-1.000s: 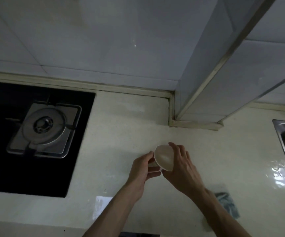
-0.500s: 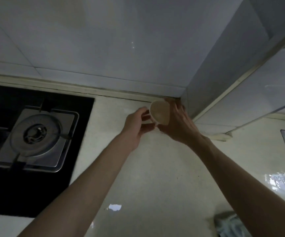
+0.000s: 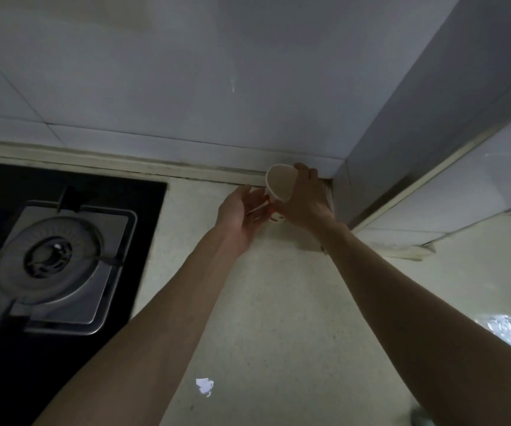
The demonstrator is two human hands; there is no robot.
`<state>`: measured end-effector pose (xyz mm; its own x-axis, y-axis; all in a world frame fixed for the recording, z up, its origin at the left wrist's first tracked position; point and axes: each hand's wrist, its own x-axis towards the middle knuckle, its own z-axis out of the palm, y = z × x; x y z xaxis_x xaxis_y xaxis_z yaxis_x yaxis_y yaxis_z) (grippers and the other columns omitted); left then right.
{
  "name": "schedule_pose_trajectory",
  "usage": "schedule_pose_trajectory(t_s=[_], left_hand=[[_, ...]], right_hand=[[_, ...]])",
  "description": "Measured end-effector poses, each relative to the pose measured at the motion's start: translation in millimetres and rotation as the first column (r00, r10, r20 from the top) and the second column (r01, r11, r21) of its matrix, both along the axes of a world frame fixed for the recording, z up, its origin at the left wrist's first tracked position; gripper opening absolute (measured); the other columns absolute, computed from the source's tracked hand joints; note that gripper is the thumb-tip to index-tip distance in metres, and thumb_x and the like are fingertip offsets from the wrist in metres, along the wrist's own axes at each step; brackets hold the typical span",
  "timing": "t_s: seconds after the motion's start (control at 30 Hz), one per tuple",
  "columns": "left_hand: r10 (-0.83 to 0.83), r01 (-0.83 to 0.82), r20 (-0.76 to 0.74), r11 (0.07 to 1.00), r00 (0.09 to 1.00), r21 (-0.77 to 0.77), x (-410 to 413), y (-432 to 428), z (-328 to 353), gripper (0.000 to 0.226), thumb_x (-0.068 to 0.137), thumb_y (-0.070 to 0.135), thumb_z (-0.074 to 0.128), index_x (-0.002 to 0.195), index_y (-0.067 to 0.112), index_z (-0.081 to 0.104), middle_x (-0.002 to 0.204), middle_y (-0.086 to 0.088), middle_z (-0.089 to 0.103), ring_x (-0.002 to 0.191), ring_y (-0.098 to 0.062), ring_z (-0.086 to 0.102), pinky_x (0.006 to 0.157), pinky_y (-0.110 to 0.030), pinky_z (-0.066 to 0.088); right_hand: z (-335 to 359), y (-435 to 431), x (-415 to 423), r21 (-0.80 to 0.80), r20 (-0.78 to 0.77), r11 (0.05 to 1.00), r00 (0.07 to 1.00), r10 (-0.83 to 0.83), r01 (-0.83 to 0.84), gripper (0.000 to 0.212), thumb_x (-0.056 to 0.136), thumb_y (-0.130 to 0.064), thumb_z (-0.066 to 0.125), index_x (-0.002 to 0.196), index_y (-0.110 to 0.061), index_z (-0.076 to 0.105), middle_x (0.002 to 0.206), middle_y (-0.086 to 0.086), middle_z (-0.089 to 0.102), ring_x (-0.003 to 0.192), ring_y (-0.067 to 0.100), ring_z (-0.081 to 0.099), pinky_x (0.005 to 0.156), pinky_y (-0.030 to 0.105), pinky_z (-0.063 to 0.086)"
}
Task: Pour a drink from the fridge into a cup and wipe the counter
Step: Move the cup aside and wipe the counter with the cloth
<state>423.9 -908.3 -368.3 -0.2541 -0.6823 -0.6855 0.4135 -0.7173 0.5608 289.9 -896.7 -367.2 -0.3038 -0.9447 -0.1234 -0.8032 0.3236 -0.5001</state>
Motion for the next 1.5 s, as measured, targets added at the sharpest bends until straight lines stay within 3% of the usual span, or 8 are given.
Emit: schedule_pose_trajectory(t_s=[0.27,0.37,0.5,0.67,0.83,0.93,1.1,1.5], left_hand=[[-0.04,0.037,-0.041,0.996,0.998,-0.083,19,-1,20,0.025,0.1,0.021,0.046,0.103,0.0,0.061,0.099,-0.017,0.062,0.091,-0.031,0.061,0.095,-0.042,0.049],[-0.06,0.067,0.045,0.982,0.997,-0.176,39,8,38,0.025,0.099,0.018,0.047,0.105,0.0,0.063,0.099,-0.015,0.065,0.089,-0.028,0.064,0.087,-0.038,0.052],[-0.144,0.274,0.364,0.902,0.92,-0.334,60,43,64,0.019,0.094,0.012,0.053,0.092,0.004,0.07,0.098,-0.016,0.072,0.087,-0.028,0.069,0.088,-0.041,0.054],[-0.318,0.697,0.714,0.641,0.623,-0.322,61,101,65,0.016,0.092,0.017,0.058,0.089,0.008,0.071,0.087,-0.009,0.075,0.082,-0.022,0.071,0.082,-0.039,0.056],[-0.319,1.0,0.948,0.0,-0.011,0.012,50,166,42,0.022,0.093,0.03,0.053,0.101,0.014,0.066,0.101,-0.004,0.069,0.09,-0.022,0.065,0.082,-0.036,0.053],[-0.295,0.962,0.932,-0.234,-0.211,0.143,38,205,37,0.026,0.094,0.029,0.05,0.106,0.011,0.065,0.108,-0.008,0.068,0.094,-0.024,0.063,0.082,-0.034,0.052],[-0.289,0.95,0.934,-0.287,-0.209,0.124,14,262,30,0.028,0.096,0.03,0.048,0.109,0.011,0.064,0.111,-0.009,0.067,0.096,-0.025,0.063,0.082,-0.033,0.051],[-0.157,0.946,0.957,-0.256,-0.245,0.201,-21,412,25,0.029,0.093,0.031,0.048,0.108,0.01,0.062,0.114,-0.013,0.064,0.1,-0.028,0.061,0.084,-0.036,0.051]], right_hand=[[33,13,-7,0.097,0.033,0.995,0.999,-0.007,0.004,0.102,0.075,-0.027,0.08,0.151,-0.008,0.014,0.146,0.015,0.031,0.132,0.032,0.039,0.104,0.043,0.04],[58,38,-14,0.061,-0.003,0.998,1.0,0.011,-0.011,0.086,0.08,-0.023,0.077,0.148,-0.007,0.026,0.146,0.015,0.038,0.129,0.032,0.046,0.102,0.04,0.042],[87,104,-22,-0.006,-0.061,1.0,0.998,-0.019,0.019,0.045,0.088,-0.019,0.064,0.13,-0.009,0.052,0.129,0.013,0.056,0.113,0.029,0.058,0.091,0.039,0.05],[73,217,-45,0.063,-0.138,0.998,0.99,0.015,-0.007,0.031,0.092,-0.021,0.06,0.121,-0.01,0.061,0.117,0.008,0.063,0.097,0.024,0.065,0.084,0.031,0.049],[36,329,-61,0.304,-0.167,0.951,0.986,-0.012,0.063,0.034,0.095,-0.024,0.054,0.128,-0.014,0.057,0.127,0.003,0.058,0.113,0.019,0.06,0.093,0.026,0.044],[24,379,-62,0.362,-0.147,0.926,0.988,-0.055,0.106,0.033,0.094,-0.026,0.054,0.126,-0.017,0.059,0.127,0.002,0.059,0.112,0.021,0.06,0.094,0.032,0.048],[11,435,-60,0.342,-0.081,0.93,0.99,-0.114,0.135,0.029,0.087,-0.011,0.063,0.116,-0.007,0.066,0.12,0.014,0.064,0.112,0.03,0.061,0.089,0.031,0.045],[19,556,-66,0.351,-0.024,0.935,0.999,-0.036,0.042,0.037,0.096,-0.024,0.05,0.131,-0.014,0.054,0.127,0.003,0.054,0.12,0.021,0.054,0.094,0.03,0.042]])
